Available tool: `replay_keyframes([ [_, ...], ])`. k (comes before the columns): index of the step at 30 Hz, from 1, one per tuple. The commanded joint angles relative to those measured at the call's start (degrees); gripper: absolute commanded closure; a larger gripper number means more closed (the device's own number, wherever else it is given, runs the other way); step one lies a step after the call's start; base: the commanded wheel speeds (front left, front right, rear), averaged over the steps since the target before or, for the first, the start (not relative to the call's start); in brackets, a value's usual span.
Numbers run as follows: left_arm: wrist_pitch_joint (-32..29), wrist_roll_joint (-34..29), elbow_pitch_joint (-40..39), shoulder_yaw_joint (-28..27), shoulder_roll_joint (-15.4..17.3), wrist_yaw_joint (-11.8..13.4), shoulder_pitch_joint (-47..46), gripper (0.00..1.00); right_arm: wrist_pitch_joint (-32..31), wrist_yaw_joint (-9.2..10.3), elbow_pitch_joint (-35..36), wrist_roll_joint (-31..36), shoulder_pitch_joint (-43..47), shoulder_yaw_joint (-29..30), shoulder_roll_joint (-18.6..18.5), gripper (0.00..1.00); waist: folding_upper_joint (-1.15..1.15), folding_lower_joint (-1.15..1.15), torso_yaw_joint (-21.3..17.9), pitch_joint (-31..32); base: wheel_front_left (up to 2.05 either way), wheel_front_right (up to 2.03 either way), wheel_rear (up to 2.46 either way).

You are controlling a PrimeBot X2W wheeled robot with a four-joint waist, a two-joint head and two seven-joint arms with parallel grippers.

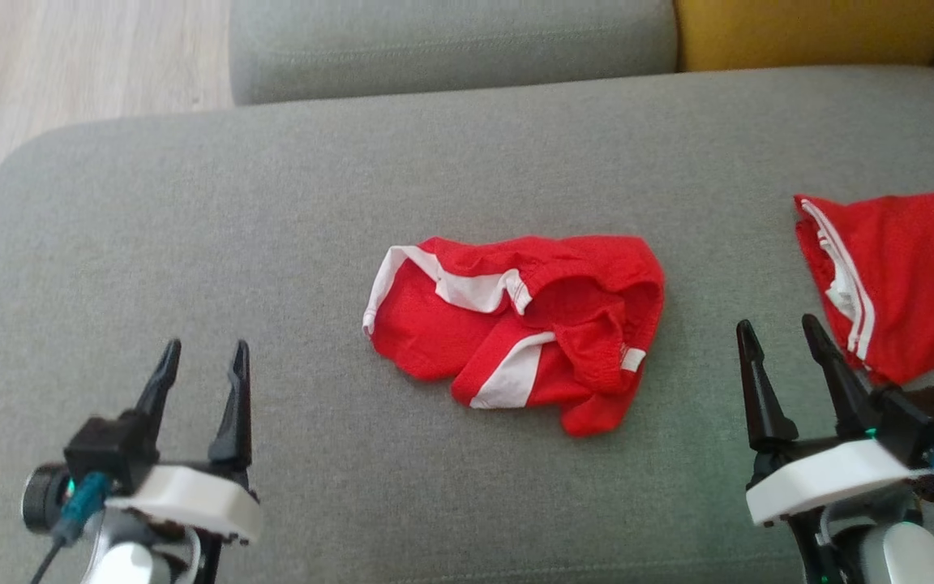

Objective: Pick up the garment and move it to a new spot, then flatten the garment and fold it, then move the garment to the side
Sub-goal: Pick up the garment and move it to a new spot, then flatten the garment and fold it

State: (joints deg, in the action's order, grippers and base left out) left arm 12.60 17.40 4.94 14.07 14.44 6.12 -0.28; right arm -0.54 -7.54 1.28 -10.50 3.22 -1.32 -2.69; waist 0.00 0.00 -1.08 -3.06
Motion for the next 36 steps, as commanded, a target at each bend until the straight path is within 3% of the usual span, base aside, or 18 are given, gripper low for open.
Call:
replay_keyframes([
  [1, -0.2, 0.24, -2.15, -2.05, 1.33, 0.52, -1.14, 0.0, -0.18, 0.05, 2.13, 0.26, -0.95, -1.35, -0.19, 0.0, 0.0, 0.0, -0.35, 0.87, 0.0, 0.0, 0.0],
  [10, -1.28, 0.52, -3.05, -1.44, 1.48, 1.52, 1.78, 0.0, -1.51, 0.05, 3.3, 0.11, 1.22, -1.77, -0.19, 0.0, 0.0, 0.0, -0.35, 3.35, 0.0, 0.0, 0.0],
  [36, -1.25, 1.03, -3.11, -0.66, 1.91, 2.39, 1.64, 0.0, -2.67, 0.05, 4.71, 0.72, 1.79, -2.01, -0.19, 0.0, 0.0, 0.0, 0.06, 3.02, 0.0, 0.0, 0.0],
])
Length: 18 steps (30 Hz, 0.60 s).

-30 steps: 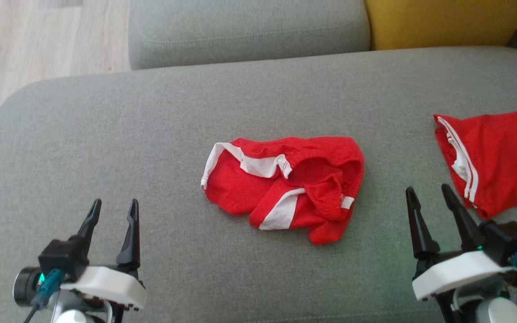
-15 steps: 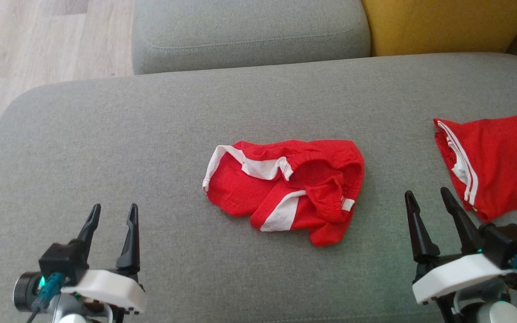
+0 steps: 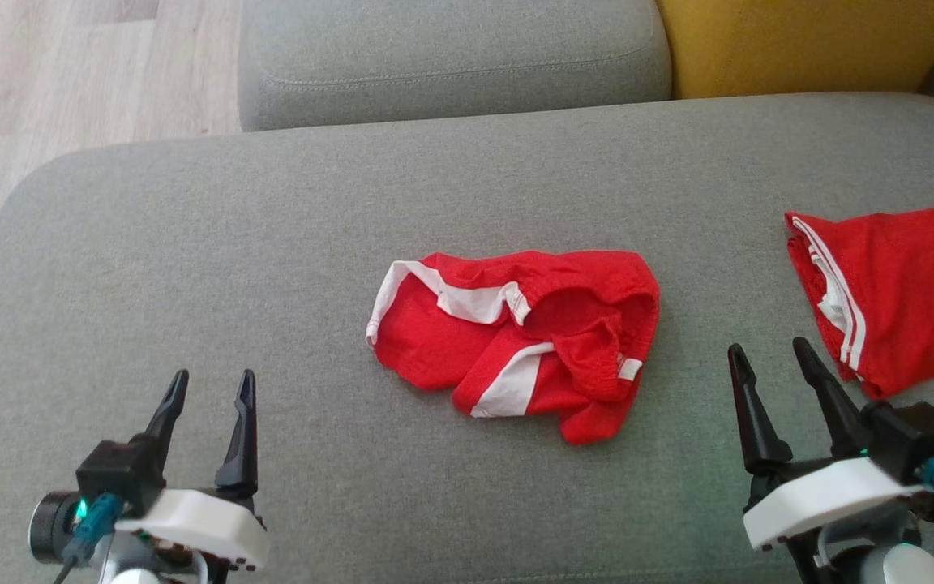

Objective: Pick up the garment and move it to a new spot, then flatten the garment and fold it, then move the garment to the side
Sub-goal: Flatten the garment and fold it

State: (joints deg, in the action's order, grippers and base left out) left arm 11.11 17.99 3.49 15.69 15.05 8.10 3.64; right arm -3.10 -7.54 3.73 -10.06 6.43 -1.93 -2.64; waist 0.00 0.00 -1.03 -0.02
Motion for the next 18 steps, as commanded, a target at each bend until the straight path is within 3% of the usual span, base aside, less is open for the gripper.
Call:
replay_keyframes([
  [1, 0.27, 0.46, -1.67, -2.26, 1.31, 0.44, -2.3, 0.0, -0.15, 0.05, 2.29, 0.33, -1.42, -1.4, -0.24, 0.0, 0.0, 0.0, 0.01, -0.09, 0.0, 0.0, 0.0],
  [10, 0.4, 0.43, -1.99, -1.65, 1.26, 0.51, -3.36, 0.0, -0.47, 0.05, 2.13, 0.97, -1.87, -1.41, -0.24, 0.0, 0.0, 0.0, 0.89, -1.32, 0.0, 0.0, 0.0],
  [18, 1.19, -0.02, -1.36, -0.16, -0.1, -0.22, -8.13, 0.0, -1.6, 0.05, -4.36, 1.2, -6.78, -4.86, -0.26, 0.0, 0.0, 0.0, 6.15, -4.82, 0.0, 0.0, 0.0],
])
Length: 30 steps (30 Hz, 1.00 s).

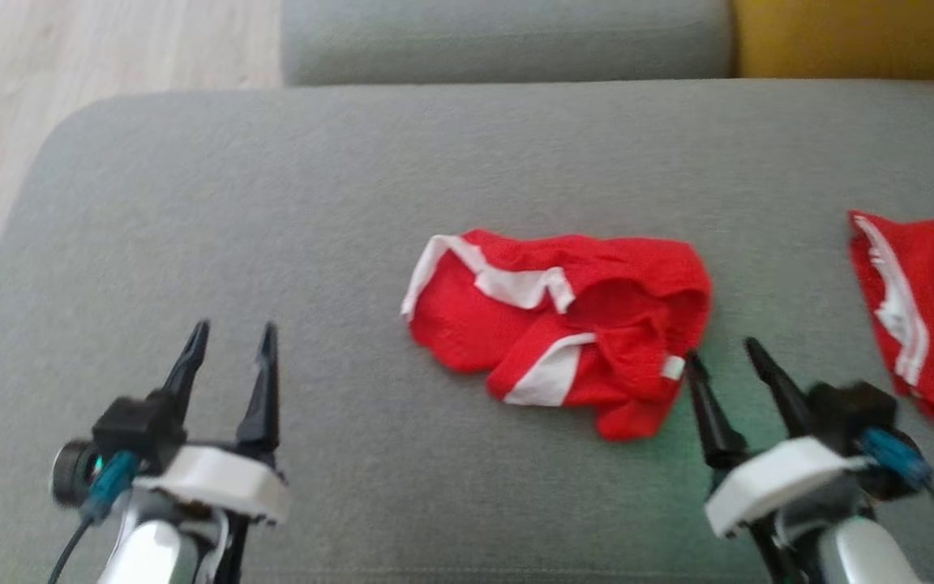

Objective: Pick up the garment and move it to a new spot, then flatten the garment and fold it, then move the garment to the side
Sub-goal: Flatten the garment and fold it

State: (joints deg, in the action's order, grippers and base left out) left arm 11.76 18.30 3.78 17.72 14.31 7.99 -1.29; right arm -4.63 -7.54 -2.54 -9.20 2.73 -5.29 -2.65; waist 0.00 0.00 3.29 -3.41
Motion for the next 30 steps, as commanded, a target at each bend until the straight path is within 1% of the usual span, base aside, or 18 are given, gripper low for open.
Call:
replay_keyframes([
  [1, 0.68, -0.43, -1.41, -1.75, 0.28, -0.36, -4.07, 0.0, -0.05, 0.05, 0.67, 0.27, -4.02, -2.1, -0.25, 0.0, 0.0, 0.0, 2.96, -2.14, 0.0, 0.0, 0.0],
  [5, 1.54, -1.1, -0.44, -0.02, -1.63, -1.12, -7.7, 0.0, 0.52, 0.05, -5.19, 0.09, -8.35, -4.4, -0.28, 0.0, 0.0, 0.0, 7.17, -4.58, 0.0, 0.0, 0.0],
  [9, 2.4, -1.68, 0.94, 1.26, -3.43, -1.96, -10.65, 0.0, 1.13, 0.05, -11.88, 0.31, -13.11, -4.91, -0.32, 0.0, 0.0, 0.0, 10.85, -6.6, 0.0, 0.0, 0.0],
  [15, 3.09, -2.25, 2.54, 2.09, -5.73, -2.77, -12.0, 0.0, 2.69, 0.05, -20.7, 0.66, -19.04, -4.16, -0.3, 0.0, 0.0, 0.0, 13.88, -7.83, 0.0, 0.0, 0.0],
  [16, 3.14, -2.33, 2.68, 2.09, -5.99, -2.83, -11.94, 0.0, 2.87, 0.05, -21.72, 0.67, -19.69, -4.0, -0.29, 0.54, 0.0, 0.0, 14.16, -7.85, 0.0, 0.0, 0.0],
  [17, 3.17, -2.4, 2.8, 2.02, -6.21, -2.86, -11.86, 0.0, 3.08, 0.05, -22.43, 0.67, -20.23, -3.99, -0.29, 0.82, 0.0, 0.0, 14.31, -7.86, 0.0, 0.0, 0.0],
  [18, 3.19, -2.49, 2.83, 1.89, -6.38, -2.89, -11.77, 0.0, 3.3, 0.05, -22.92, 0.61, -20.67, -4.08, -0.28, 1.0, 0.0, 0.0, 14.35, -7.85, 0.0, 0.0, 0.0],
  [20, 3.21, -2.78, 2.49, 1.38, -6.66, -2.88, -11.5, 0.0, 3.82, 0.05, -23.09, 0.61, -21.17, -4.71, -0.28, 1.0, 0.0, 0.0, 14.15, -7.75, 0.0, 0.0, 0.0],
  [24, 3.22, -3.17, 2.03, 0.46, -6.88, -3.0, -10.78, 0.0, 3.99, 0.05, -21.25, 0.58, -21.07, -6.24, -0.27, 1.0, 0.0, 0.0, 13.0, -7.61, 0.0, 0.0, 0.0],
  [27, 3.22, -3.7, 1.7, -0.46, -6.72, -3.13, -10.12, 0.0, 3.23, 0.05, -16.71, -0.34, -19.98, -8.54, -0.39, 1.0, 0.0, 0.0, 11.15, -7.38, 0.0, 0.0, 0.0],
  [30, 3.23, -4.14, 1.28, -1.48, -6.42, -3.22, -9.62, 0.0, 1.17, 0.05, -10.66, -1.81, -18.19, -10.07, -1.03, 1.0, 0.0, 0.0, 8.83, -7.14, 0.0, 0.0, 0.0],
])
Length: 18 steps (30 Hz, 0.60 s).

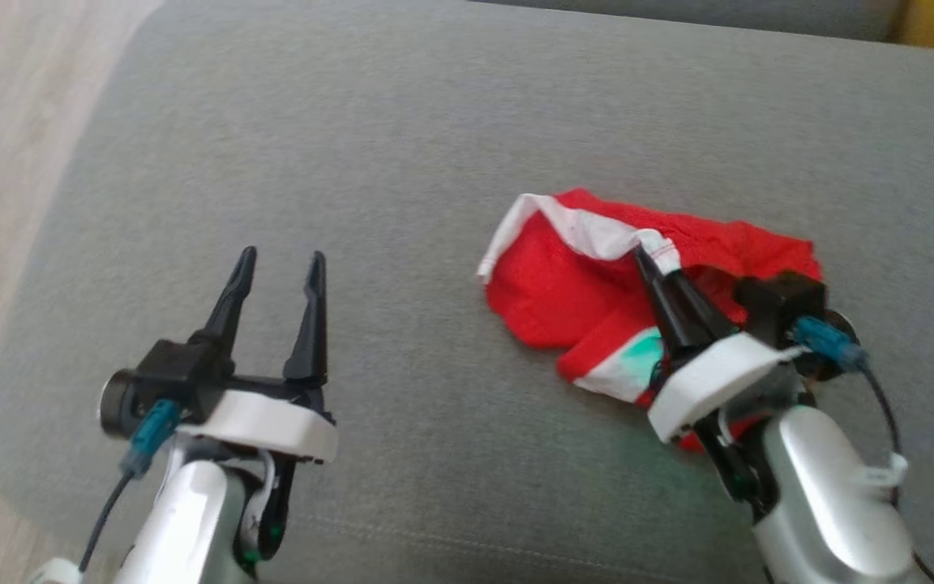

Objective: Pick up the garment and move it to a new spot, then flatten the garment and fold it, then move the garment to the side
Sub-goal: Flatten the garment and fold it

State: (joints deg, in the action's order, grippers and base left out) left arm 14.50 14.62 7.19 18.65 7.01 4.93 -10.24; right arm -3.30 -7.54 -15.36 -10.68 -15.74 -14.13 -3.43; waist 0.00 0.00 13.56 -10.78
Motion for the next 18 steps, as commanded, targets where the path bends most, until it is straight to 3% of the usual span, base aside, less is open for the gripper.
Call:
replay_keyframes([
  [1, 0.49, -0.59, -2.24, -2.77, 1.0, -0.16, -0.48, 0.0, -0.95, 0.05, 4.26, -0.7, 1.0, -1.26, -0.64, 1.0, 0.0, 0.0, -2.3, 0.34, 0.0, 0.0, 0.0],
  [6, 0.49, -1.08, -2.81, -4.26, 1.67, -0.3, 0.38, 0.0, -5.46, 0.05, 13.25, -3.05, 5.2, 1.91, -2.22, 1.0, 0.0, 0.0, -6.27, 0.49, 0.0, 0.0, 0.0],
  [11, 0.5, -1.69, -3.13, -4.79, 2.16, -0.6, 0.37, 0.0, -10.11, 0.05, 17.99, -5.25, 10.29, 8.71, -3.51, 1.0, 0.0, 0.0, -9.19, 0.17, 0.0, 0.0, 0.0],
  [18, 0.5, -2.11, -3.07, -4.39, 2.21, -1.19, -0.84, 0.0, -12.15, 0.05, 12.93, -7.32, 11.17, 11.14, -3.51, 1.0, 0.0, 0.0, -10.08, -1.54, 0.0, 0.0, 0.0],
])
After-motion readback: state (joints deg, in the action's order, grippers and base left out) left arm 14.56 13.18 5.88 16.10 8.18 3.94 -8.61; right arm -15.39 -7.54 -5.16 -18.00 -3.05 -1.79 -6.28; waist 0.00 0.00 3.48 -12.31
